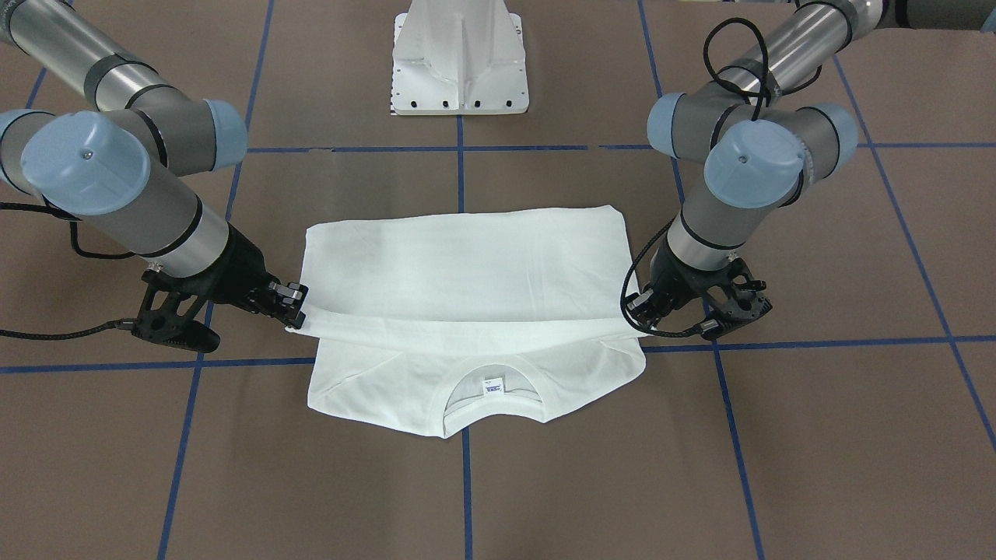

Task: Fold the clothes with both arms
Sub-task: 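Lower the hem at the collar and open both grippers, then move the right gripper down to the folded shirt's side edge nearest it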

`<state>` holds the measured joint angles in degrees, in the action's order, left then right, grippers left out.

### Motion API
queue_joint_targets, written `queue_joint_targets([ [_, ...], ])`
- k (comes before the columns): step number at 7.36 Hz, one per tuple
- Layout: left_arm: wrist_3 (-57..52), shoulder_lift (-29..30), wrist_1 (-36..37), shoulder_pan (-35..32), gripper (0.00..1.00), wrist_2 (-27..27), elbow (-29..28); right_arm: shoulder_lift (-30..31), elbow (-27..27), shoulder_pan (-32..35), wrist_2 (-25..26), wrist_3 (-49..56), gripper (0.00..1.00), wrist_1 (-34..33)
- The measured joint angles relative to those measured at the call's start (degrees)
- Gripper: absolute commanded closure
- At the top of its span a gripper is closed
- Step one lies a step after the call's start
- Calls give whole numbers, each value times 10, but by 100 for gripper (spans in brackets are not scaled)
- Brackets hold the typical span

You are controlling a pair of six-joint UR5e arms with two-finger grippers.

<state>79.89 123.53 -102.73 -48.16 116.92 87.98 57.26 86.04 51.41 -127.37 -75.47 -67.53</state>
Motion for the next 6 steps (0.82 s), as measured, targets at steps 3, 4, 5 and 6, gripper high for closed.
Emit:
queue_joint_targets([
  [3,0,-2,2,0,65,-1,0,-3,-33,-1,4,-2,84,56],
  [4,0,-3,3,-1,26,-1,0,-4,-35,-1,4,-4,18,58],
  [5,2,-3,4,-1,1,-1,0,-5,-37,-1,4,-7,0,58],
  [6,6,-4,5,-1,1,-1,1,-6,-39,-2,4,-8,0,57],
])
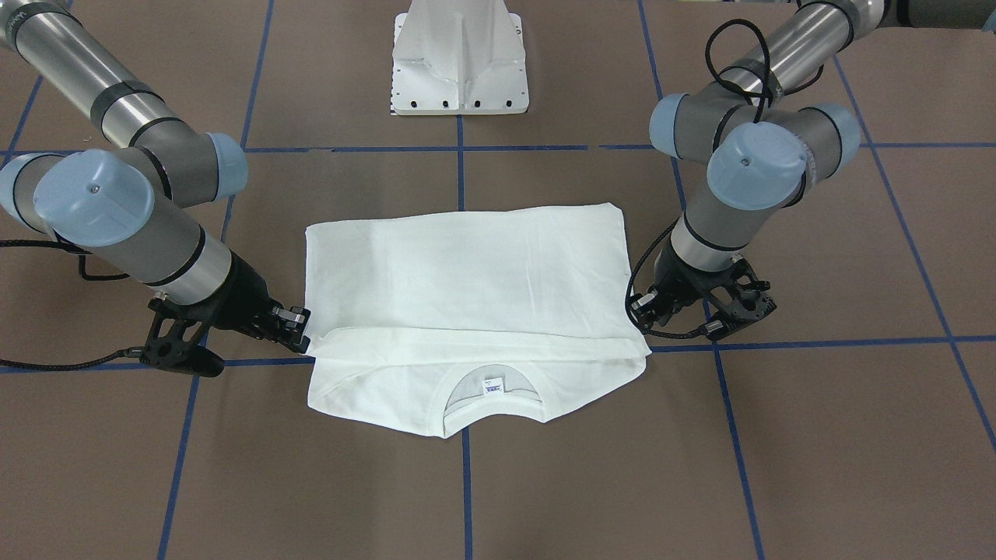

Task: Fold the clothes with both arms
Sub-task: 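Move the right gripper down to the folded shirt's side edge nearest it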

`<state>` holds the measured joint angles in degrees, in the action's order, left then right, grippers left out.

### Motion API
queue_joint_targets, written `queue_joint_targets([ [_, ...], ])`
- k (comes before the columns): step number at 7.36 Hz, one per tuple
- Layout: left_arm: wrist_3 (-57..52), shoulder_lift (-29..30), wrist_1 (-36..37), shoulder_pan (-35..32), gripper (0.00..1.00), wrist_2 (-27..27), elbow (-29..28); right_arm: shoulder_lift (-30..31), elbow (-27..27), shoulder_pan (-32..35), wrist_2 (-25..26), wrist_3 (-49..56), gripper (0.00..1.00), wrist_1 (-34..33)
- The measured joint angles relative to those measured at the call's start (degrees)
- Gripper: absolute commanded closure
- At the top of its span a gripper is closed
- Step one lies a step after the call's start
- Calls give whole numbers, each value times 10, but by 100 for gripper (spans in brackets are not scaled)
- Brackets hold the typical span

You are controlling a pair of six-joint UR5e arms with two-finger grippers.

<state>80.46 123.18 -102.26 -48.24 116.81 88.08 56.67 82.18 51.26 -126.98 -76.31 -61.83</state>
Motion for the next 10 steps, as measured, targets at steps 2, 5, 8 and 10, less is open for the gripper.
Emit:
queue_joint_targets([
  [2,13,-2,0,1,1,-1,2,0,-1,-2,0,-3,0,1],
  [5,29,-7,3,0,1,-8,22,44,58,-36,8,-14,0,-1],
  [8,59,-10,21,1,1,-21,59,138,143,-101,54,-34,0,-6],
  [10,76,-9,50,4,1,-27,83,179,172,-135,80,-37,1,-6],
])
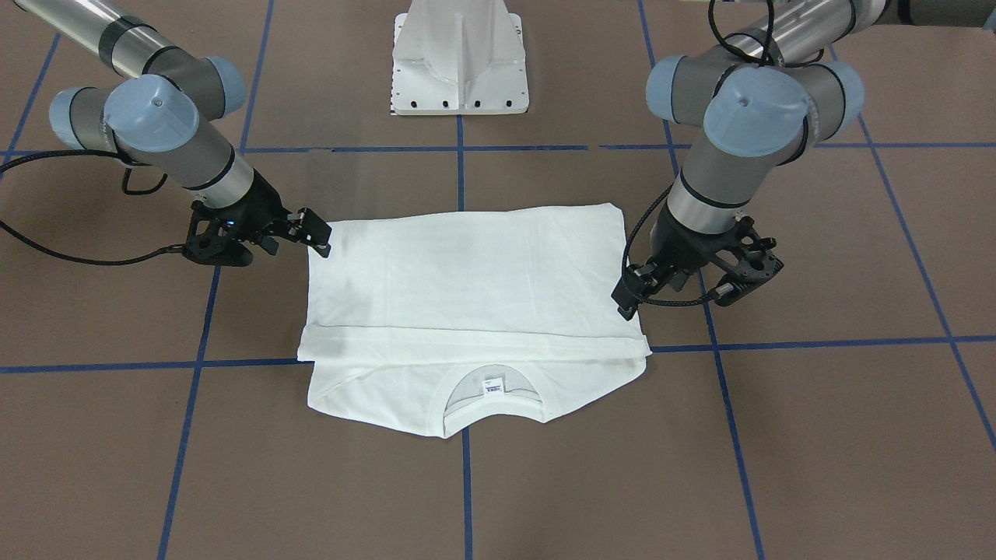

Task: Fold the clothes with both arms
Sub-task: 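Move the right gripper down to the folded shirt's side edge nearest it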

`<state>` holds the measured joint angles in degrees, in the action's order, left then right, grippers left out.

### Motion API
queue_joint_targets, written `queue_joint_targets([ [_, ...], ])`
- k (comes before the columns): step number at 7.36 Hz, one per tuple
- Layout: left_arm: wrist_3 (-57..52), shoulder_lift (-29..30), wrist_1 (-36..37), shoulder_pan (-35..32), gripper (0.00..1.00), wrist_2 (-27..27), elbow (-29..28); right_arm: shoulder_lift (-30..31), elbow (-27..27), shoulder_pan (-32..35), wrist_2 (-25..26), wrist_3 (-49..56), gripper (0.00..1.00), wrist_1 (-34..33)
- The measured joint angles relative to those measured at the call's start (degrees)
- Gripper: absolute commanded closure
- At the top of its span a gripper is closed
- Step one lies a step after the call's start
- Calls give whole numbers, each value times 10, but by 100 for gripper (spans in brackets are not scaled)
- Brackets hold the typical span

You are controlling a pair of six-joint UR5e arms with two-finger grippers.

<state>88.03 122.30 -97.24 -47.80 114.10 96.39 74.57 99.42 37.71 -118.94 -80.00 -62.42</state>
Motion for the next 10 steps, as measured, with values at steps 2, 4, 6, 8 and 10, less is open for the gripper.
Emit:
queue_joint_targets([
  [2,3,0,11,2,1,-2,11,6,6,-36,29,-1,17,-15],
  [4,3,-1,12,4,1,-2,13,4,8,-54,35,-1,65,-30],
  [6,3,-3,13,4,1,-2,13,3,16,-59,33,-1,100,-38],
  [8,3,-3,12,4,1,-2,12,2,39,-60,29,-1,100,-60],
  [10,3,-3,11,5,1,-2,12,3,53,-60,28,0,100,-78],
])
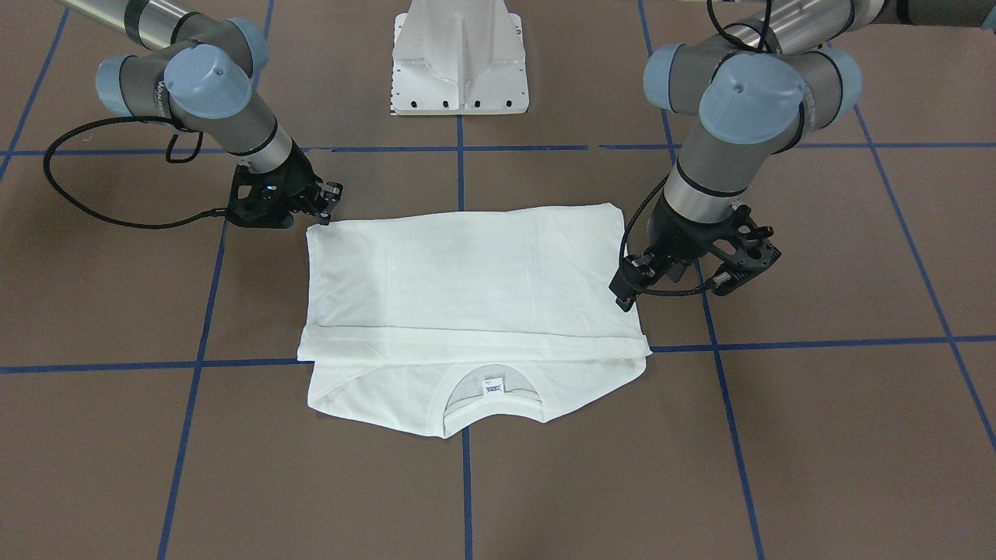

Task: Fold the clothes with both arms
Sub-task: 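Move the right gripper down to the folded shirt's side edge nearest it, then grasp the folded shirt's edge with the right gripper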

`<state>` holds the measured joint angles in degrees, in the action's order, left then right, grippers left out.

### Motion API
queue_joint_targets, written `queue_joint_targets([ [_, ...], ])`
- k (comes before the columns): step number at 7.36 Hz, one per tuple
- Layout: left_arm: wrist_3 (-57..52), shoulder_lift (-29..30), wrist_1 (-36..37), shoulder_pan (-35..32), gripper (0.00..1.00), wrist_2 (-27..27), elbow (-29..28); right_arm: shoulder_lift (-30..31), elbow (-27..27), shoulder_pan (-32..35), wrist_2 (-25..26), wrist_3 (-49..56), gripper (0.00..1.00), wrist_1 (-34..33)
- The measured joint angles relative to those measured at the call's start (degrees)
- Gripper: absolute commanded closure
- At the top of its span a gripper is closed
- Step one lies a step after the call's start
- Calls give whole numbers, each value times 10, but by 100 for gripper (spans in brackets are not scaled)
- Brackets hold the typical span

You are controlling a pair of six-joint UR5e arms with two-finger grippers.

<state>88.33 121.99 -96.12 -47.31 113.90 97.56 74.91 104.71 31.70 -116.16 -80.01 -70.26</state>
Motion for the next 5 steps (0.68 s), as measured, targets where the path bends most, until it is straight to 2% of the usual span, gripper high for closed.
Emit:
queue_joint_targets([
  [1,0,0,0,0,1,0,0,1,4,0,0,0,94,-3],
  [2,0,0,0,1,1,-1,0,2,6,1,0,0,44,-4],
  [3,0,1,0,1,1,-3,1,1,5,0,0,0,17,-5],
  [5,1,2,0,2,1,-3,1,3,1,-1,5,1,12,-6],
])
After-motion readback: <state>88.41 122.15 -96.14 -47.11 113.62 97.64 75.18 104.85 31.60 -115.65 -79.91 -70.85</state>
